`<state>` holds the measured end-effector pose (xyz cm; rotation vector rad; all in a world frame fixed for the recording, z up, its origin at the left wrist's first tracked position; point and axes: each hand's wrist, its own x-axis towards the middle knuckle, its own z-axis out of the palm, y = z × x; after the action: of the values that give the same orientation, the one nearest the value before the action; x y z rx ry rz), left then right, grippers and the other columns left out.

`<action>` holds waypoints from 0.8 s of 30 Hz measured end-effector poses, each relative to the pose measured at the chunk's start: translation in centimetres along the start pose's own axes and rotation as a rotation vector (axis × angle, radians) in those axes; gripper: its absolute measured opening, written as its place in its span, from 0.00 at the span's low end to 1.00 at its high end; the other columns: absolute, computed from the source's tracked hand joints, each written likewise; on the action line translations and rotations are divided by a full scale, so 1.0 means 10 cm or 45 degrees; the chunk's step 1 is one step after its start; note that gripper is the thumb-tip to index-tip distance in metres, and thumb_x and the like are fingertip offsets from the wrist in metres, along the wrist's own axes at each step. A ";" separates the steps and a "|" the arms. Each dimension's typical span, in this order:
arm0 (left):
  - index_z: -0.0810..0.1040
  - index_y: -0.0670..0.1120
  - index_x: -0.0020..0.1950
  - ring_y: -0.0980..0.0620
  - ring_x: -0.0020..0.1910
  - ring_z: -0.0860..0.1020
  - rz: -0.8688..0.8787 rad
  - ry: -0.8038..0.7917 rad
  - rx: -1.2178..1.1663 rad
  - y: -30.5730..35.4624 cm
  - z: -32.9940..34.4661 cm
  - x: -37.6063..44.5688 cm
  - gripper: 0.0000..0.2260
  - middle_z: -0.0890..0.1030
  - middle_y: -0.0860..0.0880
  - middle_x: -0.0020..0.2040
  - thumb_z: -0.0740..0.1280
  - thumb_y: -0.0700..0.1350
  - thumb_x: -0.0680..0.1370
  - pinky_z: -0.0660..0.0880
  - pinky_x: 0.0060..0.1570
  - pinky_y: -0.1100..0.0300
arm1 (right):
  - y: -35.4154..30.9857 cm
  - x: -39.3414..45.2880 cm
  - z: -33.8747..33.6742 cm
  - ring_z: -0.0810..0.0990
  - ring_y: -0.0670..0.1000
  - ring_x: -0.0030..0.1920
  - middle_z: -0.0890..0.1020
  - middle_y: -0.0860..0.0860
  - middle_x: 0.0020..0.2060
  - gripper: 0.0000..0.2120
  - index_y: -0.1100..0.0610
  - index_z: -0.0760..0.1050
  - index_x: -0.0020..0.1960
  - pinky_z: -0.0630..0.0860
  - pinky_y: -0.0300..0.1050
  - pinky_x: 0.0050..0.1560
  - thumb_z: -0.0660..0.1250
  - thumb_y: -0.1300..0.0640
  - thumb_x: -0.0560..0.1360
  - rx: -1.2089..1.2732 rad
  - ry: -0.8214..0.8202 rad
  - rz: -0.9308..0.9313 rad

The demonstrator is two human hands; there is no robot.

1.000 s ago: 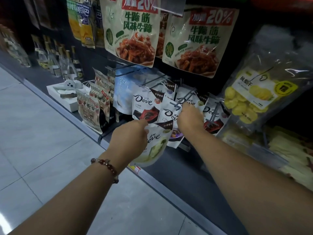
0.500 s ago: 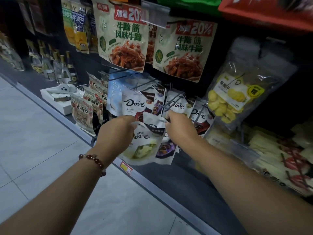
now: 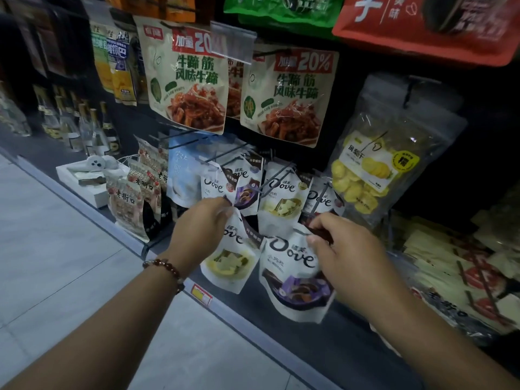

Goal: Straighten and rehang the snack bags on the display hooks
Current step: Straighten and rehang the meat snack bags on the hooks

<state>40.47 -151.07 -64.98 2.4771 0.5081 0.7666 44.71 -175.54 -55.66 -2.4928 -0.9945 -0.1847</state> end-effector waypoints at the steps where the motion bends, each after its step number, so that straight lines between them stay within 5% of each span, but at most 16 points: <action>1: 0.79 0.49 0.53 0.49 0.44 0.79 0.008 -0.032 -0.036 0.02 0.07 0.05 0.07 0.80 0.53 0.45 0.62 0.46 0.81 0.74 0.40 0.55 | 0.00 -0.02 -0.03 0.74 0.40 0.42 0.77 0.41 0.42 0.02 0.45 0.73 0.49 0.76 0.45 0.43 0.61 0.50 0.80 0.004 0.005 0.005; 8: 0.79 0.50 0.56 0.49 0.46 0.79 -0.005 -0.067 -0.168 -0.03 0.49 0.51 0.08 0.82 0.51 0.48 0.61 0.50 0.82 0.77 0.47 0.51 | 0.02 -0.05 0.12 0.73 0.41 0.42 0.75 0.42 0.41 0.05 0.46 0.70 0.48 0.74 0.43 0.44 0.59 0.47 0.81 -0.004 -0.211 -0.005; 24: 0.77 0.54 0.44 0.53 0.31 0.74 -0.174 -0.031 -0.226 0.01 0.91 0.87 0.07 0.77 0.53 0.32 0.63 0.49 0.81 0.64 0.29 0.60 | 0.35 0.27 0.60 0.73 0.41 0.34 0.74 0.42 0.32 0.06 0.47 0.71 0.43 0.68 0.37 0.33 0.63 0.50 0.79 0.170 -0.281 -0.001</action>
<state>52.70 -150.14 -67.79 2.2605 0.5681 0.6950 48.81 -173.41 -61.46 -2.4269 -1.0573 0.1554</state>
